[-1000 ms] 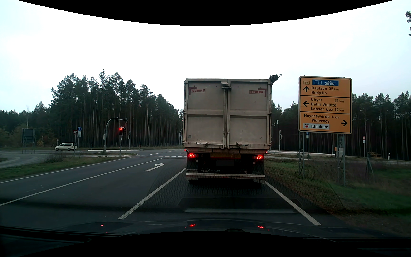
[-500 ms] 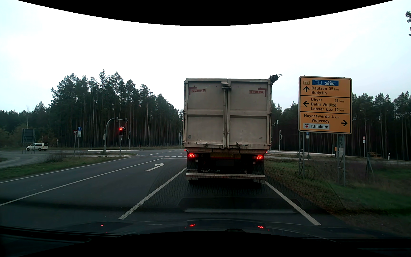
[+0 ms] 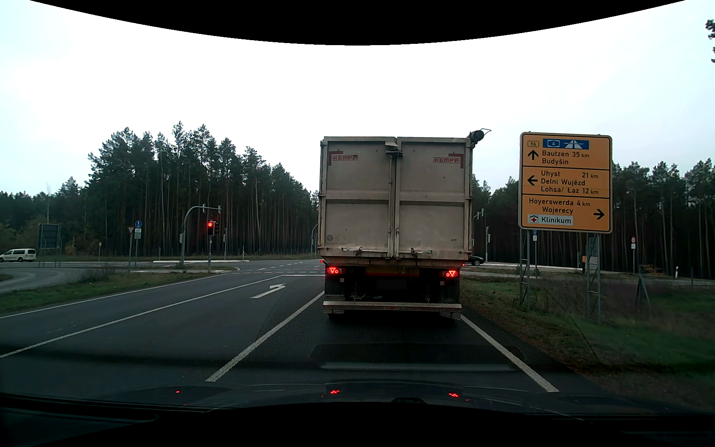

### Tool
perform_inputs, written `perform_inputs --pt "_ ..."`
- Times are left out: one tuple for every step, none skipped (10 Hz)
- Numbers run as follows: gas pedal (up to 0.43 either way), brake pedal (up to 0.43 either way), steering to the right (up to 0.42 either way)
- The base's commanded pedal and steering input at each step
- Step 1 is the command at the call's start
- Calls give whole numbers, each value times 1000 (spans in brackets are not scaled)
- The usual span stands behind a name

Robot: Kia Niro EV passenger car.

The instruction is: Follow the waypoints while adhering to traffic rules and regulations

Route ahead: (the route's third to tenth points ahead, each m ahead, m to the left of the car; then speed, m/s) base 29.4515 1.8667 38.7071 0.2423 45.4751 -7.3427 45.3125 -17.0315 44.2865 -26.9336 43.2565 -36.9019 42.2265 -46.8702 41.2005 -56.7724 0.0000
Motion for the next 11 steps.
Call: perform_inputs --pt "0 354 2" --pt "0 354 2" --pt "0 354 2" --pt "0 354 2" --pt "0 354 2" --pt "0 354 2" --pt "0 354 2" --pt "0 354 2" --pt "0 354 2" --pt "0 354 2" --pt "0 354 2"
